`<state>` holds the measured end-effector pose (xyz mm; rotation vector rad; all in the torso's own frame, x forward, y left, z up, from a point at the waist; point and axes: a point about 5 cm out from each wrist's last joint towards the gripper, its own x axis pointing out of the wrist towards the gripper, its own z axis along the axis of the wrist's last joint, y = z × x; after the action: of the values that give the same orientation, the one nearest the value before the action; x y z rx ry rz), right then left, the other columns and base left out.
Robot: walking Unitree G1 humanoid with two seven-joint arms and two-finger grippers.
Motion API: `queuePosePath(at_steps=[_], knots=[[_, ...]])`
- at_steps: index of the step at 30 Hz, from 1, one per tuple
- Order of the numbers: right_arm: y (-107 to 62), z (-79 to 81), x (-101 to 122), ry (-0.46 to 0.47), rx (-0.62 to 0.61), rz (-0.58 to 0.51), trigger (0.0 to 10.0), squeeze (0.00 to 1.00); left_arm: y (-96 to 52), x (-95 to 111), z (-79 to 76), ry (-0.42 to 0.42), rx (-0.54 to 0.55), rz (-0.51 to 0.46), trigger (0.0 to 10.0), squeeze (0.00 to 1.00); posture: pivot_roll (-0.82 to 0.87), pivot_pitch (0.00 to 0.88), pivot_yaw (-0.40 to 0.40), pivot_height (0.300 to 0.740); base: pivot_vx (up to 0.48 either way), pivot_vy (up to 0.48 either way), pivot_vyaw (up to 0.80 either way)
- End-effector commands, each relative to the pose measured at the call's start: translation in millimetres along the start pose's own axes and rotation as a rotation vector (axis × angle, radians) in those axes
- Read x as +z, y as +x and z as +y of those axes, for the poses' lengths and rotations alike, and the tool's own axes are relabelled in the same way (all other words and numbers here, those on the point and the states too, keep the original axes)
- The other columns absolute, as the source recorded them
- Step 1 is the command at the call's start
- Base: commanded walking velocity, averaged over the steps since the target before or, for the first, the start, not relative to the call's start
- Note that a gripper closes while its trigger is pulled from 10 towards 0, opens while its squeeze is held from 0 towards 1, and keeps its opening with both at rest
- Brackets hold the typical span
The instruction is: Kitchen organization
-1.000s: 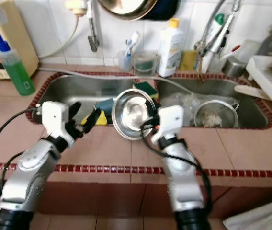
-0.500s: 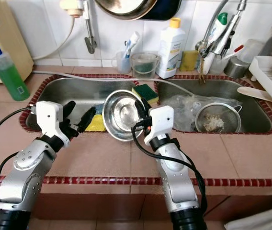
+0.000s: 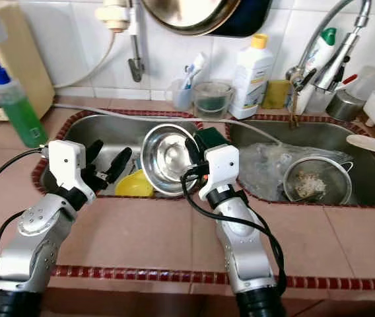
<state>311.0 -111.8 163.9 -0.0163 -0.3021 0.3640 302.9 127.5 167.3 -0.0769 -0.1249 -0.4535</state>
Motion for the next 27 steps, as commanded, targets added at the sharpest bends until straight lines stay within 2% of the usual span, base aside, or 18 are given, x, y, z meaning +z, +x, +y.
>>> queuePosePath(at_steps=[1, 10, 14, 17, 21, 27], knots=[[5.0, 6.1, 9, 0.011, 0.015, -0.042, 10.0, 0.00, -2.1, 6, 7.4, 0.023, 0.022, -0.013, 10.0, 0.00, -0.08, 0.084, -0.008, 0.740, 0.304, 0.000, 0.00], [3.8, 5.3, 5, 0.037, 0.022, -0.009, 10.0, 0.00, -2.9, 4, 5.2, 0.001, 0.026, -0.003, 10.0, 0.00, -0.08, 0.091, -0.010, 0.740, 0.057, 0.000, 0.00], [4.2, -1.4, 2, 0.065, -0.006, 0.028, 10.0, 0.00, -3.2, 4, 3.4, -0.007, 0.018, 0.042, 10.0, 0.00, -0.08, 0.094, -0.009, 0.740, 0.000, 0.000, 0.00], [5.6, -10.2, 0, 0.086, -0.041, 0.059, 10.0, 0.00, -5.2, 6, -0.5, 0.034, -0.028, 0.069, 10.0, 0.00, -0.08, 0.099, -0.010, 0.740, 0.000, 0.000, 0.00], [7.5, -20.4, 0, 0.124, -0.063, 0.092, 10.0, 0.00, -10.3, 9, -5.3, 0.038, -0.082, 0.077, 10.0, 0.00, -0.08, 0.113, -0.011, 0.740, 0.000, 0.000, 0.00], [10.2, -32.0, 2, 0.133, -0.074, 0.120, 10.0, 0.00, -15.7, 11, -12.8, 0.063, -0.128, 0.092, 10.0, 0.00, -0.07, 0.130, -0.009, 0.740, 0.000, 0.000, 0.00]])
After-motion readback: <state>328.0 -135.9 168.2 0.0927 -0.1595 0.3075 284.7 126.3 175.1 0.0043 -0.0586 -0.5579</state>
